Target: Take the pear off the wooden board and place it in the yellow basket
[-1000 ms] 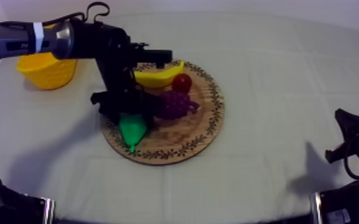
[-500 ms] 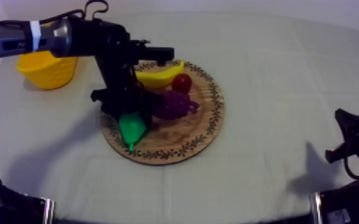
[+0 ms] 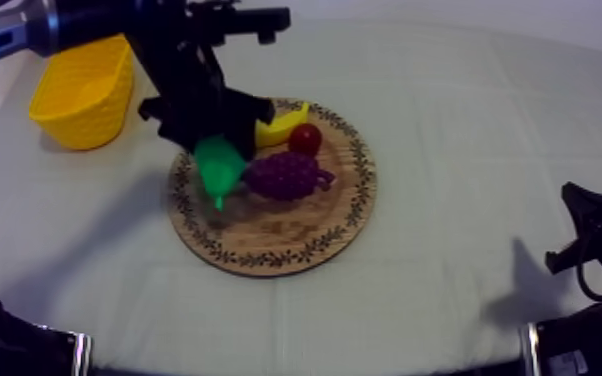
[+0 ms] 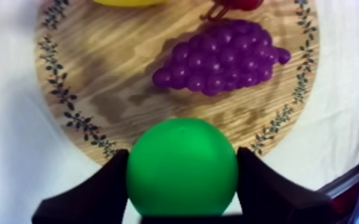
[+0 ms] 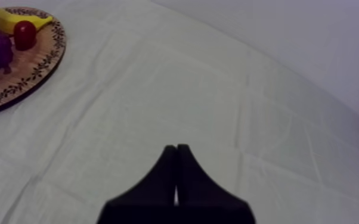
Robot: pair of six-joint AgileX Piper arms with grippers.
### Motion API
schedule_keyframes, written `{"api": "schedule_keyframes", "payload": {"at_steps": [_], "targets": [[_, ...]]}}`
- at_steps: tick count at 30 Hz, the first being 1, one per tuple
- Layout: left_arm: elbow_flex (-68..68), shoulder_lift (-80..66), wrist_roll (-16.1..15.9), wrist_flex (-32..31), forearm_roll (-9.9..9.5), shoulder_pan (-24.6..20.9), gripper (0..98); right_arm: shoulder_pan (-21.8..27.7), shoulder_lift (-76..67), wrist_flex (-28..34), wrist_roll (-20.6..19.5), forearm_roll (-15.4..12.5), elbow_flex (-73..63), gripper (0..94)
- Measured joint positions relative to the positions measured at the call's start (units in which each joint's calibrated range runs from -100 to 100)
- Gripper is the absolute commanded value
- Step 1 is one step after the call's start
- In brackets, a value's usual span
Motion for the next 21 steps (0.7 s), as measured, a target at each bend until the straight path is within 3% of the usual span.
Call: {"api": "schedule_keyframes", "payload": {"at_steps": [11, 21], "targets": [[-8.13, -4.18, -0.91, 7.39, -0.64, -2.0, 49.6, 0.0, 0.0, 0.0, 0.0, 0.0, 0.0, 0.2], [-10.53, -6.59, -1.76, 8.38, -1.06, -4.28, 46.3, 0.0, 0.0, 0.0, 0.0, 0.0, 0.0, 0.2]]}}
